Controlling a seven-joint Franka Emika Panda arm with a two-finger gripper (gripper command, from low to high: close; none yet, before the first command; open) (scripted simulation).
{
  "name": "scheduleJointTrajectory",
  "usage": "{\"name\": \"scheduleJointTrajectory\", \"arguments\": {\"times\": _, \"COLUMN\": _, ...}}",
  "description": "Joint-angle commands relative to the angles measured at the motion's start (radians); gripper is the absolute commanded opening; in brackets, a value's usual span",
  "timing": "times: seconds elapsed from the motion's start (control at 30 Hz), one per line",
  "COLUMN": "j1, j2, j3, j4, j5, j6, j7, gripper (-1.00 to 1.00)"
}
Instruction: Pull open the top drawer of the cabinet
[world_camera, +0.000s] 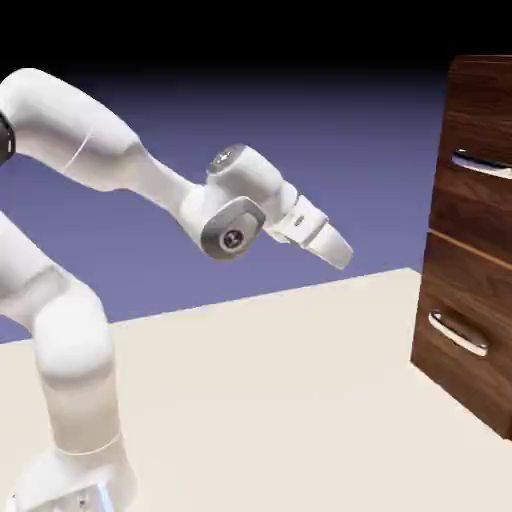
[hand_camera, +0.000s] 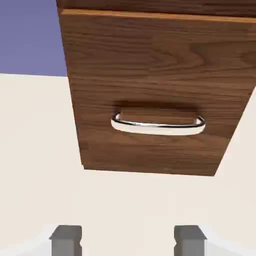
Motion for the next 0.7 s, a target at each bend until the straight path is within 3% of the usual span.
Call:
{"name": "scheduleJointTrajectory", "arguments": {"times": 0.0, "j1": 0.022, "j2": 0.014, "j3": -0.024, "j4": 0.016, "j5": 0.044, "j6": -0.004, "j7": -0.013, "gripper": 0.00}}
{"name": "scheduleJointTrajectory", "arguments": {"times": 0.67, "j1": 0.451, "j2": 0.292, "j3": -0.505, "j4": 0.333, "j5": 0.913, "j6": -0.080, "j7": -0.276, "gripper": 0.00}}
